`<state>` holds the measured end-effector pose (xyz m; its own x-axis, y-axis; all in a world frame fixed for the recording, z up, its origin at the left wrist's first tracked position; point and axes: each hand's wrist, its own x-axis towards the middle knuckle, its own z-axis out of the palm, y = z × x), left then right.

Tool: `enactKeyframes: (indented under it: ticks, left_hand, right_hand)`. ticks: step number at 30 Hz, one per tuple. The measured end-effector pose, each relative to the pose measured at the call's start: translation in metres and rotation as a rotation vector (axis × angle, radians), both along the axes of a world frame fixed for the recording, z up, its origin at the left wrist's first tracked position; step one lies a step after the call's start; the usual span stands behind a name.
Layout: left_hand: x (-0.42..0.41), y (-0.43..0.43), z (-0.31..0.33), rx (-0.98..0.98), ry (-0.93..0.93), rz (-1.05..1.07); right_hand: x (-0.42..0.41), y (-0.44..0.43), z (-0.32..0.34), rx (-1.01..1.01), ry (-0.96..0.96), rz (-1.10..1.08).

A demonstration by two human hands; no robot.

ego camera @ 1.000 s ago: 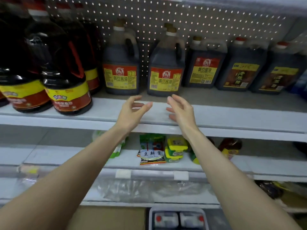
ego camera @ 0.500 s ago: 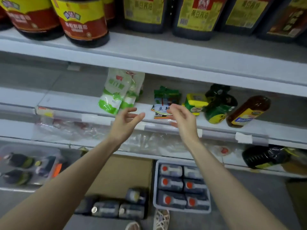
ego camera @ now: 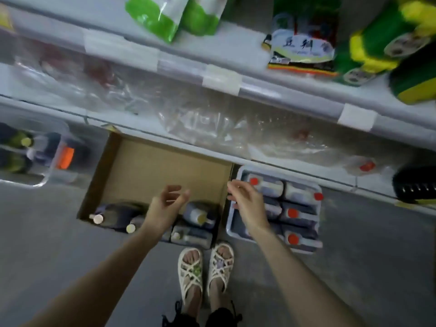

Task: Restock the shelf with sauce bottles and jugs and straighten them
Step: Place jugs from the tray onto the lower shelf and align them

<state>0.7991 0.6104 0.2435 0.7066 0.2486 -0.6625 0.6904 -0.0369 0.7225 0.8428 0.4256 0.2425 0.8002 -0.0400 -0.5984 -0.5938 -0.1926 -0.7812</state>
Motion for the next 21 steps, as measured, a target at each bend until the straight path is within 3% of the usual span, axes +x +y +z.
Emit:
enactKeyframes:
  ticks: [4,13,21]
  left_hand:
    - [-0.031,-0.001,-0.078,0.042,0.112,-0.036]
    - [-0.060,-0.007,-0.224,0.064,0.208,0.002]
    - [-0.063,-0.014,-0.292,-0.022,0.205,-0.027]
  right_hand:
    - [-0.030,0.001,-0.086,-0.055,0.116,0.076]
    - [-0.079,-0.011,-0.243,0.017,0.326,0.124]
    - [-0.103,0.001,-0.299,0.039,0.268,0.208]
